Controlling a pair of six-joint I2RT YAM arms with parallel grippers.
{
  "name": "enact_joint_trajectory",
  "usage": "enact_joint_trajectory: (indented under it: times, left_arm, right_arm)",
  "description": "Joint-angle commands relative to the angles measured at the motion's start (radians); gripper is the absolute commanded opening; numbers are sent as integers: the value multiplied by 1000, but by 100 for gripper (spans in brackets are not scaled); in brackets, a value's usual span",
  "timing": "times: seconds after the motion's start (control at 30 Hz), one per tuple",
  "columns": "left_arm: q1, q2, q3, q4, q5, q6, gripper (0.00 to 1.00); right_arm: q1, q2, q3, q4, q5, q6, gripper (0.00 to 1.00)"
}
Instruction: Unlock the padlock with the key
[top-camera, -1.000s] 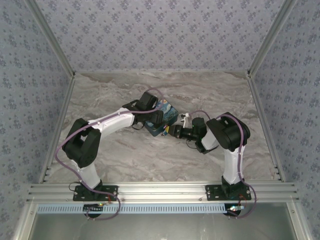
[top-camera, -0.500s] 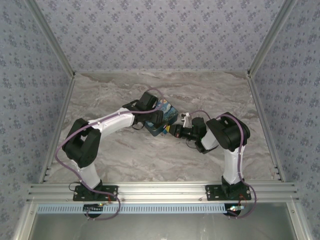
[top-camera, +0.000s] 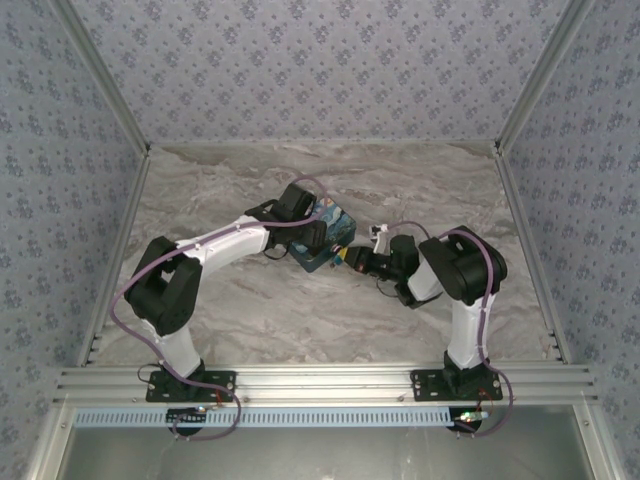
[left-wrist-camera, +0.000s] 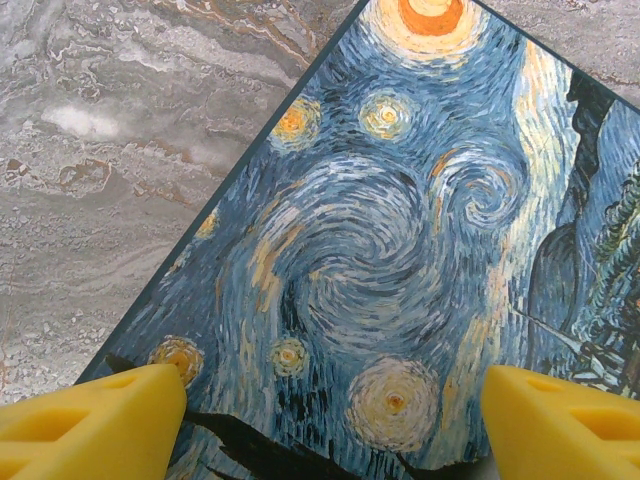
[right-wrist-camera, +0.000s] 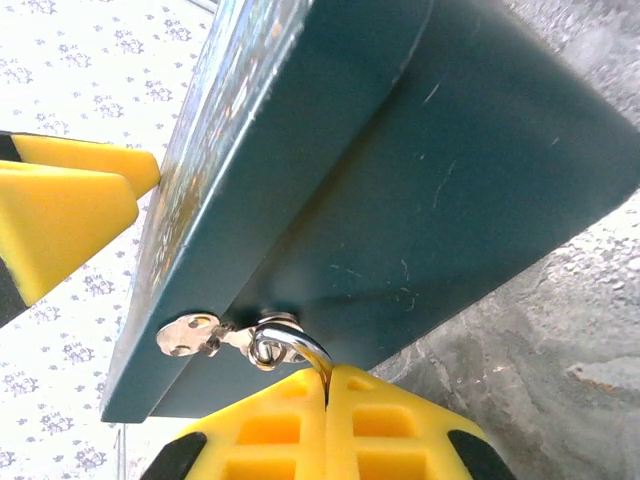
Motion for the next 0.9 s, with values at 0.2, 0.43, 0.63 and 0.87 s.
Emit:
enact_joint_trajectory:
  times: [0.2, 0.43, 0.63, 0.87]
  left_arm:
    - [1, 24, -49, -114, 18, -29, 79]
    - [4, -1, -49, -103, 38, -41, 81]
    - [12, -69, -24, -100, 108, -56, 83]
    - [32, -233, -41, -58, 145, -85, 92]
  right_arm:
    - [-26, -46, -5, 24, 22, 46, 3]
    - [-41, -118, -40, -49, 34, 4, 3]
    - [-72, -194, -92, -85, 24, 3, 2]
    - [-83, -465, -113, -427, 44, -116, 2]
